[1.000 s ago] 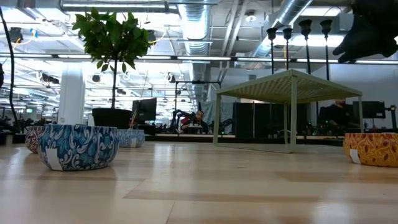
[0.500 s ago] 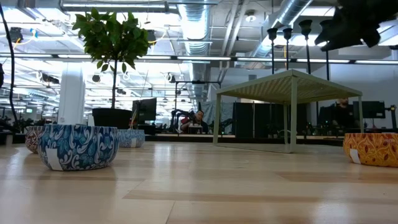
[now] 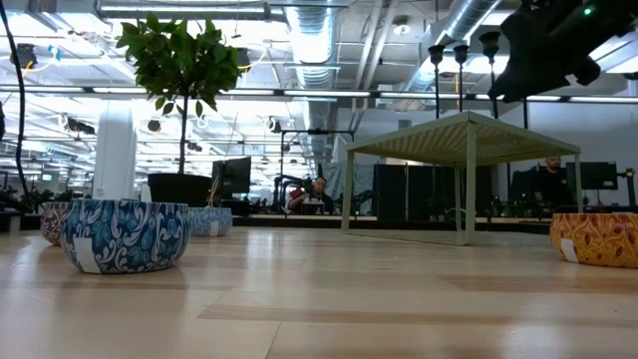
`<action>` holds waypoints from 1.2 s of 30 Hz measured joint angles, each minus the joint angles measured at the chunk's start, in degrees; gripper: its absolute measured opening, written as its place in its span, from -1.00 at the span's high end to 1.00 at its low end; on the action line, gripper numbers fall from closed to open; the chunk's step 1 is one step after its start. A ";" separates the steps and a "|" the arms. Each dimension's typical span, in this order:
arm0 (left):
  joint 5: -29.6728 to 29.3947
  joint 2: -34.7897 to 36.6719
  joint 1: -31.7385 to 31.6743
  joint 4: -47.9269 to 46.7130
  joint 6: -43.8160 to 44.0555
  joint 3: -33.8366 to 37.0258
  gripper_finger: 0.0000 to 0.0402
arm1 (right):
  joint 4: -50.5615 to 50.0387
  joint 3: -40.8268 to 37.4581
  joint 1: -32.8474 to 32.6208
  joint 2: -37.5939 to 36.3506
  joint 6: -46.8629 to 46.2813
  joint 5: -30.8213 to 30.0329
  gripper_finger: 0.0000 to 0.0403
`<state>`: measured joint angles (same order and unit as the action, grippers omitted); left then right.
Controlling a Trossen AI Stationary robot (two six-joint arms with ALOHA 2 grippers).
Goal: Pick & Place candle stick holders
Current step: Align the black candle holder with the bottom left black candle holder on the shelf
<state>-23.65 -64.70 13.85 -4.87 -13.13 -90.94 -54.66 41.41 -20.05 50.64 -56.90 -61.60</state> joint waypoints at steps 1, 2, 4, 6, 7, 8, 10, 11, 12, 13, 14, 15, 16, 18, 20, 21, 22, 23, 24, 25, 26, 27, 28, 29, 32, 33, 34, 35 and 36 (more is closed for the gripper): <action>-0.02 0.12 0.24 -0.06 -0.02 0.01 0.95 | -0.04 0.00 -0.01 0.20 -0.01 -0.35 0.07; -0.03 0.20 0.44 0.08 -0.05 0.01 0.95 | -0.08 0.00 -0.01 0.24 -0.01 -0.88 0.07; -0.04 0.33 0.56 0.11 -0.11 0.01 0.95 | -0.19 0.00 -0.01 0.24 -0.03 -2.59 0.09; -0.04 0.51 0.56 -0.22 -0.12 0.01 0.95 | -0.62 0.00 0.07 0.25 -0.06 -3.82 0.10; -0.05 0.55 0.56 -0.21 -0.12 0.01 0.95 | -0.81 0.00 0.33 0.23 -0.10 -4.38 0.11; -0.08 0.64 0.56 -0.23 -0.13 0.01 0.95 | -0.82 0.00 0.73 0.23 -0.14 -4.46 0.12; -0.12 0.93 0.56 -0.29 -0.13 0.01 0.95 | -0.91 0.00 1.70 0.23 -0.16 -4.42 0.14; -0.12 0.99 0.56 -0.26 -0.13 0.01 0.95 | -0.97 0.00 2.12 0.23 -0.16 -4.44 0.15; -0.10 1.04 0.56 -0.25 -0.13 0.01 0.96 | -0.98 0.00 2.49 0.23 -0.16 -4.41 0.15; -0.12 1.06 0.56 -0.26 -0.13 0.01 0.96 | -0.98 0.00 2.80 0.23 -0.16 -4.44 0.16; -0.12 1.17 0.56 -0.32 -0.13 0.01 0.96 | -0.98 0.00 3.12 0.23 -0.14 -4.44 0.17; -0.12 1.21 0.74 -0.36 -0.13 0.01 0.96 | -0.98 0.00 3.43 0.23 -0.10 -4.44 0.17; -0.11 1.27 0.97 -0.32 -0.13 0.01 0.96 | -0.98 0.00 3.73 0.23 0.13 -4.44 0.17; -0.10 1.49 1.28 -0.30 -0.19 0.01 0.96 | -0.98 0.00 4.24 0.23 0.23 -4.44 0.17; -0.08 1.61 1.28 -0.41 -0.90 0.01 0.96 | -0.96 0.00 4.73 0.23 0.26 -4.46 0.16; -0.06 1.63 1.28 -0.63 -1.32 0.01 0.96 | -0.96 0.00 5.05 0.23 0.28 -4.46 0.16; -0.08 1.63 1.28 -0.76 -1.51 0.01 0.96 | -0.96 0.00 5.35 0.23 0.30 -4.44 0.15; -0.08 1.63 1.26 -0.75 -1.61 0.01 0.96 | -0.96 0.00 5.72 0.23 0.35 -4.46 0.15; -0.12 1.63 1.26 -0.77 -1.65 0.01 0.96 | -0.96 0.00 6.15 0.23 0.49 -4.45 0.15; -0.12 1.65 1.24 -0.76 -1.66 0.01 0.96 | -0.85 0.00 6.60 0.23 0.86 -4.45 0.14; -0.12 1.68 1.24 -0.74 -1.66 0.01 0.97 | -0.60 0.00 7.03 0.23 1.50 -4.46 0.14; -0.11 1.68 1.24 -0.74 -1.66 0.01 0.97 | -0.23 0.00 7.39 0.23 1.89 -4.46 0.14; -0.10 1.68 1.24 -0.74 -1.66 0.01 0.97 | 0.07 0.00 7.79 0.23 2.45 -4.48 0.14; -0.10 1.68 1.24 -0.77 -1.66 0.01 0.97 | 0.28 0.00 8.21 0.23 3.17 -4.46 0.14; -0.10 1.68 1.24 -0.78 -1.66 0.01 0.96 | 1.20 0.00 8.89 0.23 3.31 -3.43 0.15; -0.10 1.68 1.24 -0.78 -1.66 0.01 0.95 | 1.44 0.00 8.87 0.23 3.30 -2.59 0.16; -0.10 1.68 1.24 -0.78 -1.66 0.01 0.95 | 1.41 0.00 8.86 0.26 3.31 -1.91 0.16; -0.10 1.68 1.22 -0.80 -1.66 0.01 0.95 | 1.39 0.00 8.83 0.26 3.32 -1.61 0.16; -0.10 1.68 1.23 -0.80 -1.66 0.01 0.95 | 1.37 0.00 8.82 0.24 3.40 -1.54 0.16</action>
<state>-23.75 -63.02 15.08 -5.67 -14.79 -90.94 -53.29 41.41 -11.22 50.88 -53.50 -63.15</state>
